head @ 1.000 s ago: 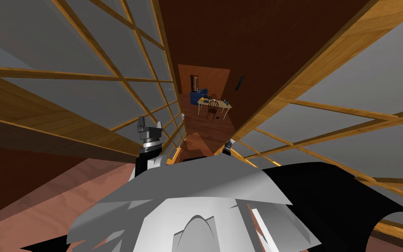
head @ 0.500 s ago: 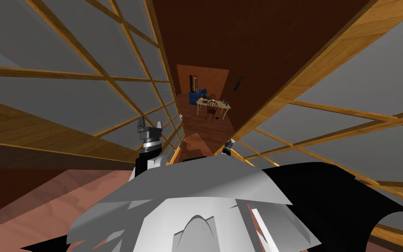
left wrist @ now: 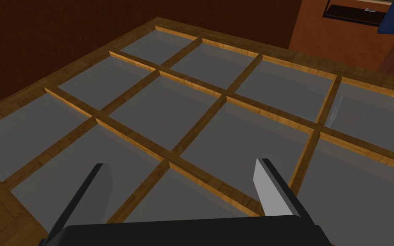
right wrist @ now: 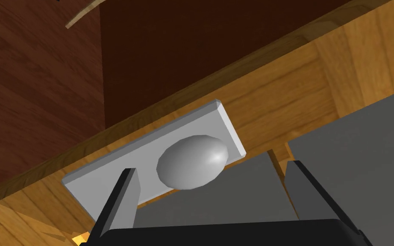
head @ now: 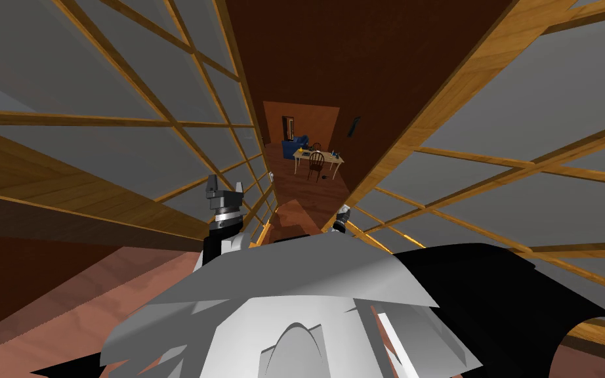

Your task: Push the door open

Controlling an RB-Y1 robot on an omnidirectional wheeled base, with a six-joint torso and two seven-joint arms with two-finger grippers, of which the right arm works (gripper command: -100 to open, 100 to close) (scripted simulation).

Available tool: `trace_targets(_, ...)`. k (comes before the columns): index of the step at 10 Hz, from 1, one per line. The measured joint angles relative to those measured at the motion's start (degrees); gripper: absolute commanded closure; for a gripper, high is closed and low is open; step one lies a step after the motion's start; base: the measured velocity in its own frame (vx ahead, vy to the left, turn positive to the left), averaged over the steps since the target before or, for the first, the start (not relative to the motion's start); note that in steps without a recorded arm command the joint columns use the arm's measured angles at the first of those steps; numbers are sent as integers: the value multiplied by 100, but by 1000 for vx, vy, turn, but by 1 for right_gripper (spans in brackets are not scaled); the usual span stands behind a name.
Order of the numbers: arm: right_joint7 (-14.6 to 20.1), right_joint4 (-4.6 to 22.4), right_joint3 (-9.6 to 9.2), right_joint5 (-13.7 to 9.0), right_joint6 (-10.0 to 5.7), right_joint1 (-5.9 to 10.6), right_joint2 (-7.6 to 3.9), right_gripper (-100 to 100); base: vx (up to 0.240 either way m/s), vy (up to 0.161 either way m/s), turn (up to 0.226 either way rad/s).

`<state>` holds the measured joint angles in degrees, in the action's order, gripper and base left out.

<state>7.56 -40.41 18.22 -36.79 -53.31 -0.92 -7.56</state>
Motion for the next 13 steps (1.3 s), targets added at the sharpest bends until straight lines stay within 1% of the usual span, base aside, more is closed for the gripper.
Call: trace_targets(13, 1882, -82, 26, -177, 7, 106, 204, -100, -21, 20, -12)
